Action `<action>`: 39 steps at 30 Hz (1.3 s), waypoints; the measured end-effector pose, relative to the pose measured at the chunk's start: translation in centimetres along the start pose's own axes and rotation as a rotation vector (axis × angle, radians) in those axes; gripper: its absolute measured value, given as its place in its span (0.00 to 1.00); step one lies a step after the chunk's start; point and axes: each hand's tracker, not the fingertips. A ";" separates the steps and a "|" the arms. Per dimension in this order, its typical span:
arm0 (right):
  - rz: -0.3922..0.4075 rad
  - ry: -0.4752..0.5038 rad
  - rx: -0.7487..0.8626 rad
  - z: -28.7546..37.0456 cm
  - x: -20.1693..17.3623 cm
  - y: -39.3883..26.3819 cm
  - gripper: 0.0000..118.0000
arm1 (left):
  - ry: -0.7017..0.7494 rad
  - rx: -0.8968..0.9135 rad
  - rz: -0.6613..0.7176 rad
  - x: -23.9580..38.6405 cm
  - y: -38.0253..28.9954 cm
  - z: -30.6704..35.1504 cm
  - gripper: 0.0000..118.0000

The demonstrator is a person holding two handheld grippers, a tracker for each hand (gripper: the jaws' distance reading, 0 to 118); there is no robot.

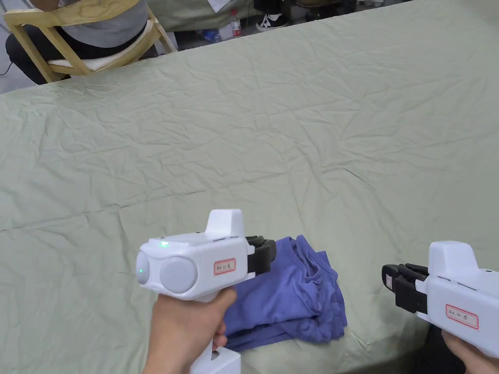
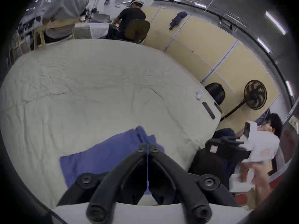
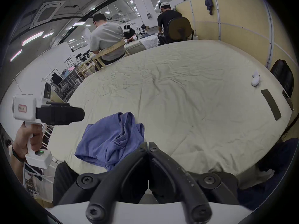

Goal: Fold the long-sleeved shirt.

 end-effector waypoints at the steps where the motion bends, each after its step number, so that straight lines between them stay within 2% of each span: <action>1: 0.003 0.001 -0.002 0.0 -0.1 -0.1 0.00 | 0.021 -0.033 0.008 -0.5 -0.6 -0.1 0.00; 3: 0.003 0.002 -0.005 0.0 -0.2 -0.3 0.00 | 0.111 -0.047 -0.033 -0.7 -2.0 -0.3 0.00; 5: 0.001 0.003 -0.006 0.1 -0.3 -0.5 0.00 | 0.070 -0.069 -0.011 -1.1 -3.1 -0.8 0.00; 8: 0.002 -0.003 -0.012 0.1 -0.2 -0.6 0.00 | 0.126 -0.116 -0.078 -0.2 -4.1 -2.8 0.00; 13: -0.005 -0.010 -0.016 0.2 0.3 -0.7 0.00 | 0.061 -0.172 -0.085 1.9 -4.2 -7.6 0.00; 18: -0.008 -0.021 -0.022 0.4 0.7 -0.8 0.00 | 0.023 -0.215 -0.146 5.3 -4.5 -10.7 0.00; 20: -0.012 -0.029 -0.025 0.3 0.9 -0.9 0.00 | -0.030 -0.255 -0.112 5.9 -5.0 -12.1 0.00; 24: 0.002 -0.033 -0.029 0.5 0.5 -0.8 0.00 | -0.030 -0.247 -0.082 6.1 -5.5 -13.1 0.00; 28: 0.038 -0.028 -0.022 0.8 -0.6 -0.2 0.00 | -0.028 -0.180 -0.106 6.0 -4.7 -9.6 0.00; 31: 0.085 -0.023 -0.006 1.0 -1.9 0.5 0.00 | 0.015 -0.069 -0.063 4.5 -3.8 -4.8 0.00; 36: 0.151 0.007 0.028 1.3 -4.6 1.7 0.00 | 0.207 0.052 0.021 -0.2 -3.8 3.5 0.00; 39: 0.219 0.024 0.038 1.2 -6.8 2.1 0.00 | 0.336 0.096 0.072 -2.8 -5.5 7.8 0.00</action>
